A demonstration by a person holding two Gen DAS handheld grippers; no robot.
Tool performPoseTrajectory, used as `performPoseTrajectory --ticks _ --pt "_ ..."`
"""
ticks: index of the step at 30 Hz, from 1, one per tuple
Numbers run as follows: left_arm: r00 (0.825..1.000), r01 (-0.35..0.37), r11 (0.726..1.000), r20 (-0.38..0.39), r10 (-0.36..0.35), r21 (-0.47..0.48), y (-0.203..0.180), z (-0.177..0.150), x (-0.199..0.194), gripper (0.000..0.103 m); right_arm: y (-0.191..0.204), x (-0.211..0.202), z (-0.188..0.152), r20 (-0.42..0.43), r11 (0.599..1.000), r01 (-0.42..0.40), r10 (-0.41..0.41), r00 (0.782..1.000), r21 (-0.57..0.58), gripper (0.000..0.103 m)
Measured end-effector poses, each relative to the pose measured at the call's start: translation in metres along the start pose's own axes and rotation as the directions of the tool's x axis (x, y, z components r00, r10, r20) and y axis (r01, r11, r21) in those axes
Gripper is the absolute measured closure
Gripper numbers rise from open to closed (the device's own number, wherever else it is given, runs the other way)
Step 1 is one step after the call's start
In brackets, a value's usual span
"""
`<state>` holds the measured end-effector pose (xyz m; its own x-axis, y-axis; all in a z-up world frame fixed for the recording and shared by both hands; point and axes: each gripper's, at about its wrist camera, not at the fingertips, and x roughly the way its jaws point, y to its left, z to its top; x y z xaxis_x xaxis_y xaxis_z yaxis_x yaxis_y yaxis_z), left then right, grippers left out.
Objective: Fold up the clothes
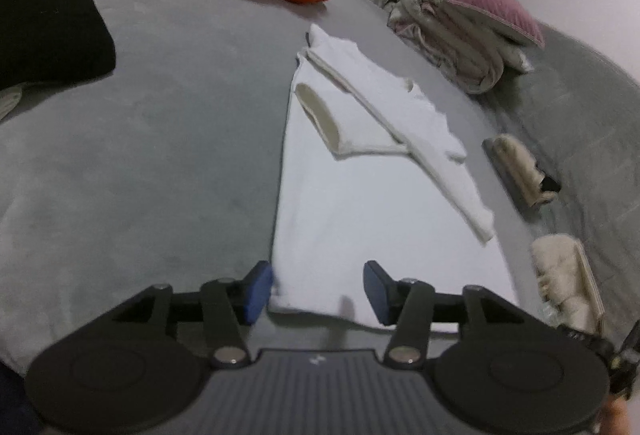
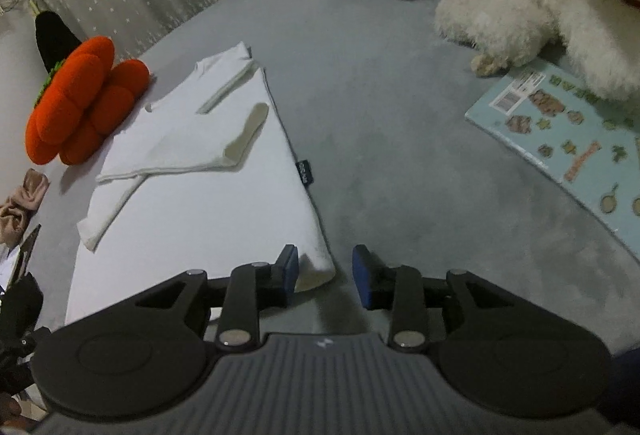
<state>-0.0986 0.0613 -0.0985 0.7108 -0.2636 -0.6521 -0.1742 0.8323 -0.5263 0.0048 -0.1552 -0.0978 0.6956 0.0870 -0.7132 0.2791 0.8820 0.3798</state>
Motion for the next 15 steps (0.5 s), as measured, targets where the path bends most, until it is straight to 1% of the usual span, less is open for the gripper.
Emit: performPoseTrajectory --ticks 1,2,3,4,5,6,8,9,15 --pt "1.000 -0.013 1.000 0.001 0.013 0.007 -0.002 -0.001 0.003 0.056 0.001 0.002 -0.001 0.002 1.000 0.005 -0.005 1.000 -0.003 0.067" --pt "1.000 -0.024 1.000 0.007 0.024 0.018 -0.004 -0.002 0.004 0.065 0.001 0.002 -0.002 0.007 1.000 0.006 -0.006 1.000 -0.002 0.067" --pt "0.999 -0.035 0.999 0.012 0.035 0.028 -0.007 -0.002 0.006 0.082 0.001 0.002 -0.003 0.013 1.000 0.006 -0.006 1.000 0.000 0.067" --pt "0.999 -0.032 0.999 0.010 0.032 0.034 -0.008 -0.002 0.007 0.089 0.000 0.002 -0.004 0.018 1.000 0.006 -0.006 1.000 0.004 0.068" --pt "1.000 -0.029 0.999 0.009 0.028 0.040 -0.009 -0.002 0.008 0.091 -0.001 0.002 -0.005 0.024 1.000 0.005 -0.006 1.000 0.009 0.068" --pt "1.000 -0.026 0.999 0.007 0.026 0.047 -0.011 -0.002 0.009 0.092 -0.001 0.002 -0.006 0.029 1.000 0.008 -0.008 1.000 0.010 0.070" --pt "0.999 -0.037 0.998 0.008 0.037 0.058 -0.012 -0.003 0.009 0.094 -0.001 0.001 -0.007 0.039 1.000 0.015 -0.016 0.999 0.010 0.083" --pt "0.999 -0.039 0.998 0.007 0.039 0.056 -0.012 -0.003 0.008 0.094 -0.002 0.002 -0.008 0.041 1.000 0.009 -0.010 0.999 0.017 0.091" --pt "0.999 0.007 0.999 0.048 -0.009 0.044 -0.007 0.005 -0.016 0.095 -0.004 -0.015 -0.003 0.106 0.998 -0.038 0.034 0.994 0.041 0.095"
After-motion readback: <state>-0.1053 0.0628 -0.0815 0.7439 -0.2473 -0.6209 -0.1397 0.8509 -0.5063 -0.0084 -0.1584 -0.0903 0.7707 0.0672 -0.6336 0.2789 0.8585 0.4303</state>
